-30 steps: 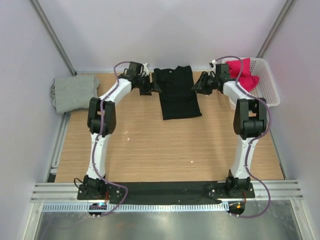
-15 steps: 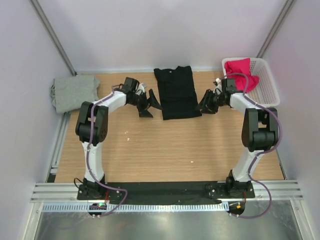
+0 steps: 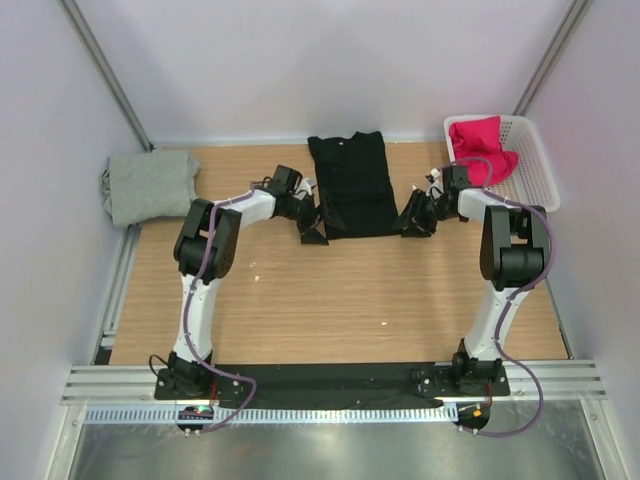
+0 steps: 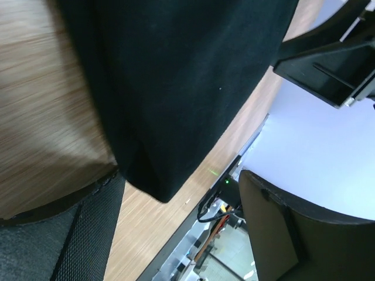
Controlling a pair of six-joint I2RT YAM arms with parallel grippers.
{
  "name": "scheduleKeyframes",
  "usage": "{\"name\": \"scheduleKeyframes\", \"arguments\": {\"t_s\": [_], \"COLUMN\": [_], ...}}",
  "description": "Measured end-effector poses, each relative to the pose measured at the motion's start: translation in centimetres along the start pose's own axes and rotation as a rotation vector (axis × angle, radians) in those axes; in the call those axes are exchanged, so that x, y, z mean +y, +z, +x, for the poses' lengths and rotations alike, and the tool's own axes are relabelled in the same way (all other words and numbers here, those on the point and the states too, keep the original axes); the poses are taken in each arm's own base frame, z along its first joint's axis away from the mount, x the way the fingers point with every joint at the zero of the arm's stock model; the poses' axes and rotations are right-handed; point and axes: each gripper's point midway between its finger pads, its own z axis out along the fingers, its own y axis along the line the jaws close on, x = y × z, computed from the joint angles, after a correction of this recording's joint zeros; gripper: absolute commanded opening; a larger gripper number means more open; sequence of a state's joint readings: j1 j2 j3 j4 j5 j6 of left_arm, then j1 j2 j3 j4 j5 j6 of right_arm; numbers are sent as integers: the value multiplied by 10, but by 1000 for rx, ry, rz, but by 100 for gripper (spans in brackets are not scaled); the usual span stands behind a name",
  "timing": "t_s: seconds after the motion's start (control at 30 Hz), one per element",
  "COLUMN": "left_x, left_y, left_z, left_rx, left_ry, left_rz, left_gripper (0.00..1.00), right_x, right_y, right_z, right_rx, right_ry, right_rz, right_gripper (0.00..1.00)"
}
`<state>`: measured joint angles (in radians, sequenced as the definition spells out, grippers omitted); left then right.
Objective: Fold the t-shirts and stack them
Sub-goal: Fold the tshirt
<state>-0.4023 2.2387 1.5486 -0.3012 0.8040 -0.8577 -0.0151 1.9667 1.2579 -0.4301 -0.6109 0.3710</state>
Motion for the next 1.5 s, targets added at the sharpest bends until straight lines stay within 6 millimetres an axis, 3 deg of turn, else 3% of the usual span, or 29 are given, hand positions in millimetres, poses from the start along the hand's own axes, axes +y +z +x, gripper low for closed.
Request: {"name": "scheduleKeyframes", "arguments": {"t_s": [0.3,0.4,0.47,0.5,0.67,0.73,0.9,1.07,1.3,1.4,1.5], "left_x": [-2,-2,0,2,11,13,16,-2,-86,-109,-119], "left_y": [7,9,12,13,19,20,16,-6,-77,-102,-114], "left_z": [3,1,-1,-2,-5,-5,-2,7,27,42,59], "left_rx": [25,27,26,23,20,15,9,-1,-86,-112,-112], "left_ry": [-9,-17,-20,-19,-31,-31,-30,-3,183,250,288], "left_rz": [24,27,30,27,17,11,9,17,110,136,141], "left_gripper": [73,65,54,51,14,0,0,0,0,0,0], "right_x": [-2,-1,-1,-1,-6,-7,-6,15,76,97,108], "right_y": [9,11,11,12,16,16,12,-17,-91,-116,-130], "right_z": [2,0,-1,-1,-3,-4,2,19,33,44,56], "right_rx": [32,33,31,30,21,19,19,6,-81,-98,-100], "right_ry": [11,7,5,3,-8,-16,-23,-30,-108,-133,-136], "right_rz": [-25,-31,-35,-37,-27,-22,-25,-57,-161,-205,-228], "right_gripper": [49,49,48,45,12,6,1,1,1,1,1]}}
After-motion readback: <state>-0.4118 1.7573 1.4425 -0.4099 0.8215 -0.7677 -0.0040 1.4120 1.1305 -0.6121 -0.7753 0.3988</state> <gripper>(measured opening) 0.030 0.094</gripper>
